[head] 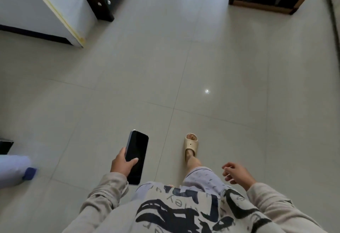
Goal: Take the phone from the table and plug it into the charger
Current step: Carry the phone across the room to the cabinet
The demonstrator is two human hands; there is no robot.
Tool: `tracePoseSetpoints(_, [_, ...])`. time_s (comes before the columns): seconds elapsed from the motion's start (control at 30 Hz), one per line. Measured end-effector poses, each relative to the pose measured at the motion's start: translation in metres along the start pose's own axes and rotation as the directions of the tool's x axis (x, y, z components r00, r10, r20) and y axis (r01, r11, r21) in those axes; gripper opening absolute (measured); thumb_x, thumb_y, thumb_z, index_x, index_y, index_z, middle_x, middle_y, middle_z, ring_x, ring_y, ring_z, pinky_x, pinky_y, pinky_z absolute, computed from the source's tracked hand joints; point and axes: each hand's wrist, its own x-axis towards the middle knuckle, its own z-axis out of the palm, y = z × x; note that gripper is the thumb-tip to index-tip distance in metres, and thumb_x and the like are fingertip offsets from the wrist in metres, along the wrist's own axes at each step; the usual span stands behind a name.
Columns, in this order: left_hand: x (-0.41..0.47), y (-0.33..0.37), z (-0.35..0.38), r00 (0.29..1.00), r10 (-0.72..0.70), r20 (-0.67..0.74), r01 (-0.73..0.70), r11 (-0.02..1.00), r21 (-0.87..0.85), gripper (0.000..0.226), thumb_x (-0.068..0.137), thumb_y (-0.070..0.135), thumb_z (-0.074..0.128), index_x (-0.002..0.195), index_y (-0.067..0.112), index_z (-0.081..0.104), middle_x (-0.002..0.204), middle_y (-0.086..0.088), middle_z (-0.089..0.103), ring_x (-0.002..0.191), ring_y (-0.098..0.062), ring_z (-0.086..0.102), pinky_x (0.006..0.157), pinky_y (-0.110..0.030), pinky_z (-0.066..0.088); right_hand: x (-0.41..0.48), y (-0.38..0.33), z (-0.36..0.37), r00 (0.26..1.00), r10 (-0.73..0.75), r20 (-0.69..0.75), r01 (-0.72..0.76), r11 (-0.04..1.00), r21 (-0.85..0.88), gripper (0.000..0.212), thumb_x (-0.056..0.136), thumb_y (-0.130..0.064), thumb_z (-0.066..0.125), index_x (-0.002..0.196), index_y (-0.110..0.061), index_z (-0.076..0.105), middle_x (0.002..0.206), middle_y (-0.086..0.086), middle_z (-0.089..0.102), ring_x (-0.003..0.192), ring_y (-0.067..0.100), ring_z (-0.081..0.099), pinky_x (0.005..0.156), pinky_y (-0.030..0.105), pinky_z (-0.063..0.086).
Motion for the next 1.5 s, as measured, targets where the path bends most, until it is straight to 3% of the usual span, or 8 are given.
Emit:
tracePoseSetpoints(0.3, [0.044,0.067,0.006,0.959,-0.281,-0.038,0.278,0.958,-0.066,0.026,0.078,0.005,0.065,0.090,0.014,0.044,0.114,-0.023,0.065,0.106,-0.036,0.059,0.079,-0.032,0.038,0.073,-0.193,-0.075,0.975,-0.187,0.122,0.206,0.963,-0.174,0.026,0.092,0.002,0.040,0.110,0.011,0.057,0.061,0.002,0.052,0.050,0.013,0.047,0.044,0.018,0.034])
tracePoseSetpoints(0.57, [0.115,0.135,-0.009,0.936,-0.346,-0.064,0.334,0.931,-0.149,0.021,0.078,0.005,0.065,0.084,0.011,0.046,0.109,-0.021,0.065,0.106,-0.038,0.058,0.083,-0.036,0.041,0.120,-0.310,-0.110,0.953,-0.261,0.151,0.290,0.932,-0.216,0.025,0.091,0.004,0.041,0.108,0.012,0.057,0.063,0.001,0.054,0.051,0.013,0.049,0.047,0.019,0.036])
tracePoseSetpoints(0.67, [0.161,0.165,-0.019,0.936,-0.341,-0.088,0.320,0.928,-0.191,0.037,0.077,0.005,0.066,0.062,0.024,0.038,0.096,-0.017,0.062,0.101,-0.039,0.059,0.074,-0.031,0.036,0.144,-0.346,-0.114,0.960,-0.239,0.144,0.268,0.936,-0.230,0.025,0.091,0.004,0.041,0.108,0.012,0.057,0.063,0.002,0.054,0.052,0.013,0.048,0.049,0.021,0.035])
tracePoseSetpoints(0.73, [0.195,0.186,-0.029,0.936,-0.339,-0.092,0.315,0.927,-0.203,0.043,0.077,0.005,0.066,0.060,0.027,0.033,0.103,-0.022,0.065,0.100,-0.038,0.059,0.073,-0.030,0.035,0.158,-0.371,-0.117,0.965,-0.221,0.137,0.249,0.940,-0.233,0.026,0.091,0.005,0.040,0.109,0.012,0.057,0.064,0.002,0.053,0.052,0.014,0.048,0.050,0.022,0.035])
tracePoseSetpoints(0.87, [0.260,0.238,-0.060,0.951,-0.304,-0.065,0.290,0.942,-0.168,0.016,0.078,0.007,0.065,0.079,0.012,0.050,0.112,-0.022,0.064,0.103,-0.036,0.058,0.075,-0.031,0.036,0.182,-0.418,-0.127,0.982,-0.157,0.101,0.177,0.955,-0.239,0.026,0.092,0.003,0.040,0.109,0.013,0.056,0.065,0.004,0.054,0.053,0.015,0.049,0.051,0.023,0.036])
tracePoseSetpoints(0.93, [0.290,0.267,-0.077,0.965,-0.256,-0.061,0.244,0.957,-0.157,0.020,0.079,0.009,0.065,0.089,0.006,0.048,0.112,-0.022,0.064,0.103,-0.036,0.059,0.075,-0.030,0.037,0.191,-0.440,-0.133,0.988,-0.123,0.091,0.141,0.964,-0.226,0.026,0.092,0.004,0.039,0.111,0.014,0.054,0.064,0.005,0.053,0.053,0.016,0.047,0.050,0.023,0.035])
tracePoseSetpoints(1.3, [0.424,0.414,-0.150,0.997,-0.053,-0.050,0.047,0.992,-0.119,0.022,0.079,0.009,0.065,0.086,0.012,0.045,0.105,-0.021,0.066,0.085,-0.025,0.054,0.073,-0.026,0.036,0.262,-0.564,-0.172,0.999,-0.048,0.008,0.048,0.990,-0.134,0.023,0.092,0.003,0.040,0.106,0.011,0.057,0.063,0.007,0.054,0.052,0.017,0.047,0.044,0.021,0.037])
tracePoseSetpoints(1.5, [0.493,0.466,-0.161,0.989,-0.124,-0.081,0.110,0.981,-0.157,0.022,0.079,0.009,0.065,0.086,0.013,0.044,0.107,-0.020,0.066,0.099,-0.033,0.060,0.074,-0.026,0.036,0.331,-0.669,-0.187,0.996,-0.070,0.057,0.076,0.990,-0.116,0.017,0.092,0.004,0.039,0.098,0.003,0.055,0.063,0.009,0.053,0.052,0.018,0.047,0.049,0.024,0.034])
